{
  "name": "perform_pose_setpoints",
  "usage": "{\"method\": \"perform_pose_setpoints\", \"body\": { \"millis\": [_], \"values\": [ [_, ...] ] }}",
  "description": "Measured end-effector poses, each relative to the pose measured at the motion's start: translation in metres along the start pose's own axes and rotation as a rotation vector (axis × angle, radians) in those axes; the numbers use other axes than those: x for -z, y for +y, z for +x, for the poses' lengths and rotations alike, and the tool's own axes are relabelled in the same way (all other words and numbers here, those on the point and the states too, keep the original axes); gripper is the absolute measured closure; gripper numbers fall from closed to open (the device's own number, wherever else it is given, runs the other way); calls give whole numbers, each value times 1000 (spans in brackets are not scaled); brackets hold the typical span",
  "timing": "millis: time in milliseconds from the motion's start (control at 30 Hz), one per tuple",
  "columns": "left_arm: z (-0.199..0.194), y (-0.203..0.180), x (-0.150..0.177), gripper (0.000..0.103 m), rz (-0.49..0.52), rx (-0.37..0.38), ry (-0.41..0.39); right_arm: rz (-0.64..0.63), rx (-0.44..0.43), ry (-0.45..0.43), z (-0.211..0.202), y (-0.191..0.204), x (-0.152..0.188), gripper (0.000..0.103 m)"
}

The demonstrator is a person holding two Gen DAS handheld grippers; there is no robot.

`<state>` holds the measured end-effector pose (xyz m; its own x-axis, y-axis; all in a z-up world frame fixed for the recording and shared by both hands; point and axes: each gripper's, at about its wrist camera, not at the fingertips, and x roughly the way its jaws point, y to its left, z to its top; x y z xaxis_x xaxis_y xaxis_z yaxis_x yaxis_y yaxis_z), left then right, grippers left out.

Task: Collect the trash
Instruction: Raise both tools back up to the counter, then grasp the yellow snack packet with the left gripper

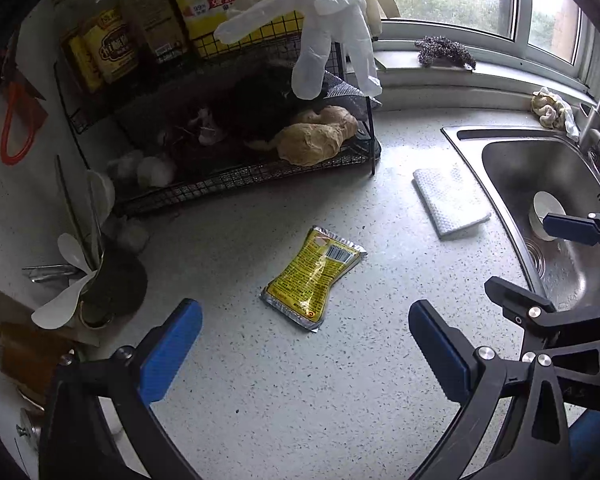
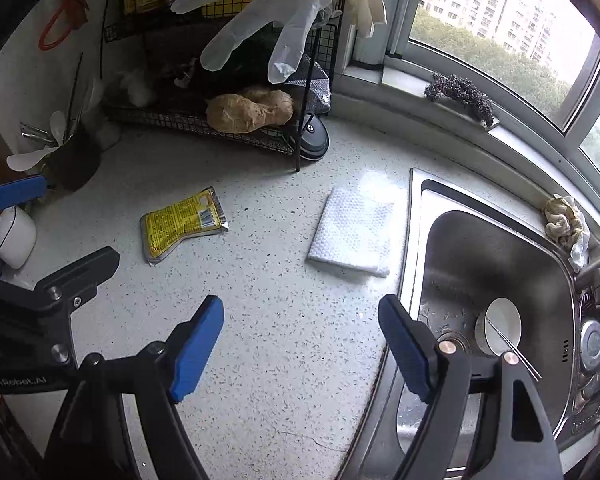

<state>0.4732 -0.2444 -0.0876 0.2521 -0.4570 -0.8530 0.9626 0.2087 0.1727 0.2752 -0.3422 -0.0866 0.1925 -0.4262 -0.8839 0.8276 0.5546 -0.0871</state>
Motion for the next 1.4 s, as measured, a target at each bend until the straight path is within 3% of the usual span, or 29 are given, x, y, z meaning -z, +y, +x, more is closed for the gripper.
{"method": "perform_pose_setpoints", "body": {
  "millis": [533,667,900,1033,1100,1133,1267,1400],
  "values": [
    [128,28,-18,1,173,198,144,109,77,222,90,14,-25,25],
    [144,24,-18,1,230,218,156,125,73,252,104,15,-22,25],
    [153,22,-20,5,224,280,158,135,55,257,110,13,-21,25],
    [153,21,-21,16,207,300,148,141,43,265,111,11,-24,25],
    [149,14,-22,31,222,313,137,143,38,258,109,9,-23,25],
    [146,12,-23,45,225,316,132,140,40,253,111,9,-24,25],
    [141,-3,-21,53,199,296,129,147,32,239,108,0,-24,25],
    [135,-12,-15,61,99,250,129,138,13,234,105,-11,-21,25]
  ]
}}
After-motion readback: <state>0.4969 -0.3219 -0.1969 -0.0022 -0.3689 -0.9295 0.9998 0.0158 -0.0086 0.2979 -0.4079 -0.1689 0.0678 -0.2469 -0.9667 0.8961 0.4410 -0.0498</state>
